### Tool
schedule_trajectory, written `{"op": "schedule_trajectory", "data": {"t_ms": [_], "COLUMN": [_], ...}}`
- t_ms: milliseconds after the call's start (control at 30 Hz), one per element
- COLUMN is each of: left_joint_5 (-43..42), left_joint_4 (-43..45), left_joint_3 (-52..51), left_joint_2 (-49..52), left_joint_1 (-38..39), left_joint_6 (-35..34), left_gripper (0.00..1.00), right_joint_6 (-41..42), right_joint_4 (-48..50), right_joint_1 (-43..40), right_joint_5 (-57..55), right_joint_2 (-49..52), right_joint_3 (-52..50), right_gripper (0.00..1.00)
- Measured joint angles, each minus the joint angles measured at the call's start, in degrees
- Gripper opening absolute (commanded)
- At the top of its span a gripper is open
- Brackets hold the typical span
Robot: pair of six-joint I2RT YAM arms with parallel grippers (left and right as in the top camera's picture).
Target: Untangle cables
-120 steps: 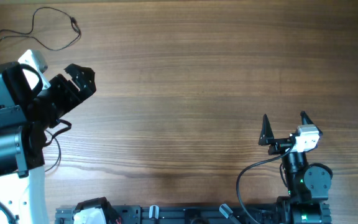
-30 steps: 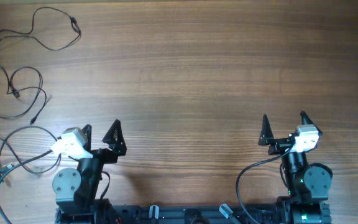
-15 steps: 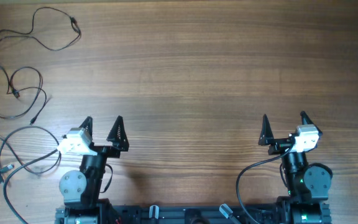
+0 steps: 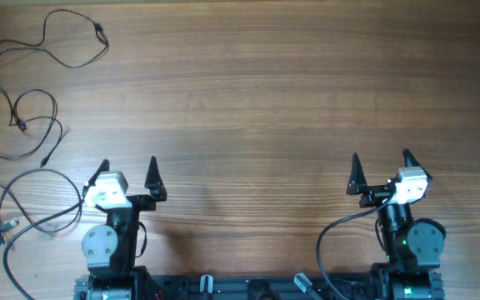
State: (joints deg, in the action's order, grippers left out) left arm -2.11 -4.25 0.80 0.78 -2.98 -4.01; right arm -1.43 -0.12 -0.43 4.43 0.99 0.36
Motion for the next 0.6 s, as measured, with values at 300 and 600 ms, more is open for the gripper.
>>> {"op": "schedule_trajectory", "data": {"t_ms": [300,600], "left_joint_5": [11.5,10.8], "left_joint_4": [0.6,0.6], "left_joint_3": [0.0,0.0], "left_joint_2": [0.0,0.0], "left_joint_1": [0.0,0.0], "left_joint_6": [2.3,7.0], "left_gripper": [1.00,1.00], "right_joint_6": [0.0,0.0], "right_joint_4": [0.0,0.0], "right_joint_1": [0.0,0.0], "right_joint_5": [0.0,0.0], "right_joint_2": [0.0,0.0], "right_joint_3": [0.0,0.0], "right_gripper": [1.00,1.00]}}
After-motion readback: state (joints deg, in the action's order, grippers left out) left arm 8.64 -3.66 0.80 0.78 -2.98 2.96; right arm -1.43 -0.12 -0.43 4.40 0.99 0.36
